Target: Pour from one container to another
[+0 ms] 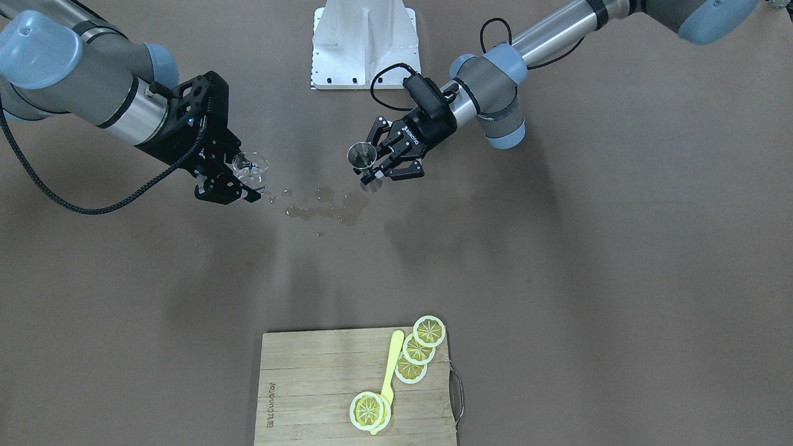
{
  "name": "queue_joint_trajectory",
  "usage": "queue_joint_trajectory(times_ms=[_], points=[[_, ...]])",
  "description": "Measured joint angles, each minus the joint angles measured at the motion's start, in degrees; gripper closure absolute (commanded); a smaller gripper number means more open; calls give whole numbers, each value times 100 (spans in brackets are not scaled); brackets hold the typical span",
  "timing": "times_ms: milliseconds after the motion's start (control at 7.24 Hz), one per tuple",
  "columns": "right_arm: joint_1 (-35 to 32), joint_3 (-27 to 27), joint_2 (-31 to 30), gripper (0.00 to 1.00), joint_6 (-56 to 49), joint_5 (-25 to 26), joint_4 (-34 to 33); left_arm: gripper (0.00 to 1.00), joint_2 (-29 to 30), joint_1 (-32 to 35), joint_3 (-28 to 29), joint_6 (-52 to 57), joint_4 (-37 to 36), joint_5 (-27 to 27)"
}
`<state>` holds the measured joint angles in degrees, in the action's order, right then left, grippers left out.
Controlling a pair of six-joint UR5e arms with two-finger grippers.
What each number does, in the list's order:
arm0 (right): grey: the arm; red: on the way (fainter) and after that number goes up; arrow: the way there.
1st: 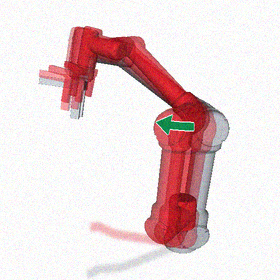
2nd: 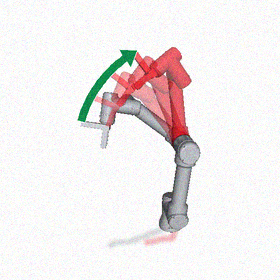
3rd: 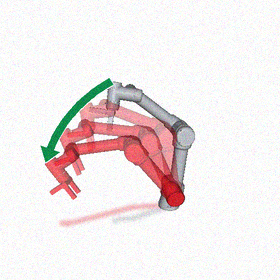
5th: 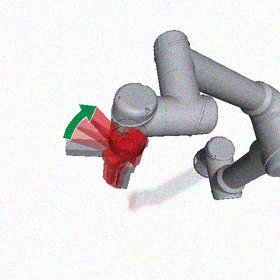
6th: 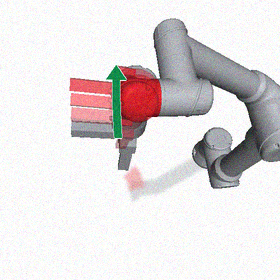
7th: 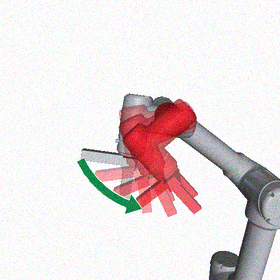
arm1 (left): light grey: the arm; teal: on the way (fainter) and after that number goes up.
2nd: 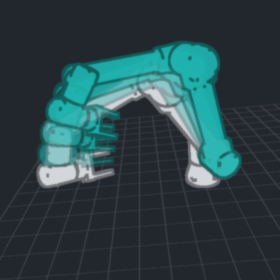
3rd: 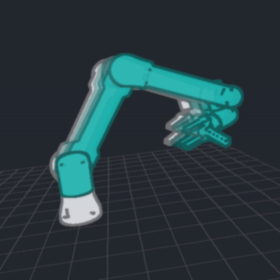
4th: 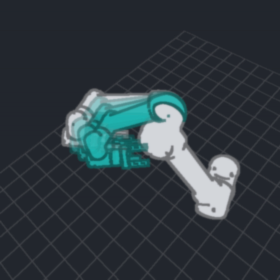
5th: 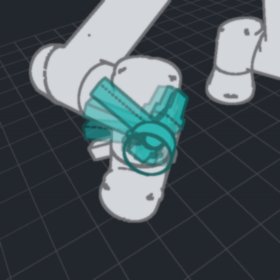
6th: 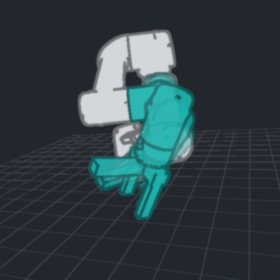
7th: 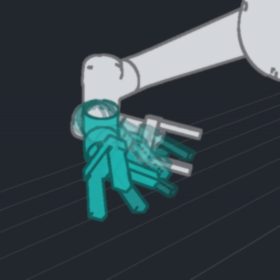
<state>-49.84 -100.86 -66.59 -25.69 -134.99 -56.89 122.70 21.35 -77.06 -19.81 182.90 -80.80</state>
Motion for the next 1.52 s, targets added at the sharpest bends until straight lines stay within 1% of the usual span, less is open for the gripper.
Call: queue_joint_trajectory(times_ms=[138,553,967,1520], points=[[-67,-91,-35,100,-75,4,-158,100,-7,-55,28,53,161,-8],[-325,-125,-184,100,-230,-2,-222,100,-3,-101,4,79,296,-23],[-336,-203,-129,100,-215,53,-267,100,-12,-213,-2,82,463,-24],[-365,-340,-145,100,-175,70,-304,100,3,-234,45,230,484,-2]])
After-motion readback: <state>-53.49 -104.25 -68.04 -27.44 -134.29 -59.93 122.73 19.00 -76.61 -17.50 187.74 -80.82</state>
